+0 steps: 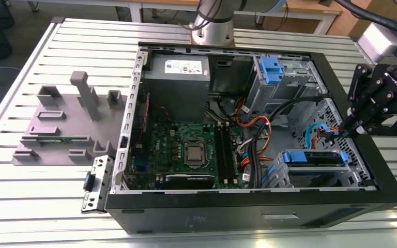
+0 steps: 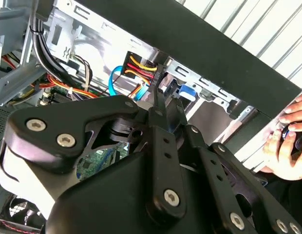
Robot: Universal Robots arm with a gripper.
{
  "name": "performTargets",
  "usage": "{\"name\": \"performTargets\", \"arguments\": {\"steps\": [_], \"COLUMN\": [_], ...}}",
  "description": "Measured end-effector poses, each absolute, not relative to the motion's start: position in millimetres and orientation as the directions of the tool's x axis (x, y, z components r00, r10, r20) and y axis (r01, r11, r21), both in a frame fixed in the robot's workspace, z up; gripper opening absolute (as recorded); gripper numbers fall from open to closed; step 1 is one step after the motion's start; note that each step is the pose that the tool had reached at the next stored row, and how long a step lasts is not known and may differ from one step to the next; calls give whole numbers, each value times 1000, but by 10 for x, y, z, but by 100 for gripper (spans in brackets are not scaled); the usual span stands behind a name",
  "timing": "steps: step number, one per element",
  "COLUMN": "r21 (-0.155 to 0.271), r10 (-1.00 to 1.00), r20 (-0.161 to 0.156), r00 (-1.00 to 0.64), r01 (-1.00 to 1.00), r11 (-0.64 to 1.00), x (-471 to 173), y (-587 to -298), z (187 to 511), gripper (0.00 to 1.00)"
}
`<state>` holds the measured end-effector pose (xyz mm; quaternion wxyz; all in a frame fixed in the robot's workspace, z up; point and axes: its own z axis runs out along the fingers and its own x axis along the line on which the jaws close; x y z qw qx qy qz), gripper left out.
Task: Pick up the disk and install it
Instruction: 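Insert the first disk wire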
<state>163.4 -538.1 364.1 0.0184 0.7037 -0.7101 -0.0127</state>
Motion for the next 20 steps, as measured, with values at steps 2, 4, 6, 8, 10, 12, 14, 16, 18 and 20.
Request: {"name": "performTargets", "arguments": {"steps": [2, 4, 6, 8, 10, 12, 14, 16, 18, 20], "r21": [45, 46, 47, 48, 49, 49, 49, 50, 50, 52], "r10": [-1000, -1000, -1000, -1000, -1000, -1000, -1000, -1000, -1000, -1000], "r20": [8, 8, 8, 8, 8, 8, 8, 8, 8, 8], "r00": [-8, -5, -1, 1, 5, 8, 11, 14, 16, 18], "r01": [-999, -999, -999, -999, -999, -999, -999, -999, -999, -999], "r11": [8, 5, 1, -1, -4, -8, -11, -13, -16, -18], "x": [1638, 1639, 1642, 1650, 1656, 1664, 1673, 1682, 1694, 1711], "y": [-5360, -5343, -5329, -5319, -5308, -5298, -5289, -5280, -5274, -5271], "z": [3629, 3616, 3604, 3591, 3584, 3573, 3556, 3535, 3507, 3482], "gripper": [24, 24, 24, 25, 31, 31, 31, 31, 31, 31]}}
